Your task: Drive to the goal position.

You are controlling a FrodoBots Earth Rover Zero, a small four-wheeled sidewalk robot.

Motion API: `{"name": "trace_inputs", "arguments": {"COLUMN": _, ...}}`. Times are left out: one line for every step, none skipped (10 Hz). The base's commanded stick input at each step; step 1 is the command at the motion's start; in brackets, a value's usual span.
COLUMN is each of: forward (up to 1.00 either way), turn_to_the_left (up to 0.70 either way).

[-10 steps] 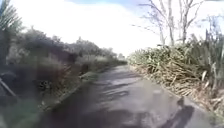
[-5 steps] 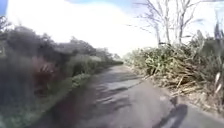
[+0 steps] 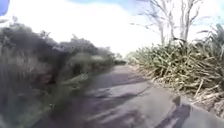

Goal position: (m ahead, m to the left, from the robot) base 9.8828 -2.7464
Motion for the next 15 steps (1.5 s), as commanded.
{"name": "trace_inputs", "arguments": {"forward": 0.85, "turn_to_the_left": 0.00}}
{"name": "trace_inputs", "arguments": {"forward": 0.85, "turn_to_the_left": 0.00}}
{"name": "trace_inputs", "arguments": {"forward": 0.85, "turn_to_the_left": 0.00}}
{"name": "trace_inputs", "arguments": {"forward": 0.85, "turn_to_the_left": 0.00}}
{"name": "trace_inputs", "arguments": {"forward": 0.85, "turn_to_the_left": 0.00}}
{"name": "trace_inputs", "arguments": {"forward": 0.85, "turn_to_the_left": 0.00}}
{"name": "trace_inputs", "arguments": {"forward": 0.85, "turn_to_the_left": -0.11}}
{"name": "trace_inputs", "arguments": {"forward": 0.85, "turn_to_the_left": -0.31}}
{"name": "trace_inputs", "arguments": {"forward": 0.85, "turn_to_the_left": -0.34}}
{"name": "trace_inputs", "arguments": {"forward": 0.85, "turn_to_the_left": -0.28}}
{"name": "trace_inputs", "arguments": {"forward": 0.85, "turn_to_the_left": -0.05}}
{"name": "trace_inputs", "arguments": {"forward": 0.85, "turn_to_the_left": 0.00}}
{"name": "trace_inputs", "arguments": {"forward": 0.85, "turn_to_the_left": 0.00}}
{"name": "trace_inputs", "arguments": {"forward": 0.85, "turn_to_the_left": 0.00}}
{"name": "trace_inputs", "arguments": {"forward": 0.85, "turn_to_the_left": 0.00}}
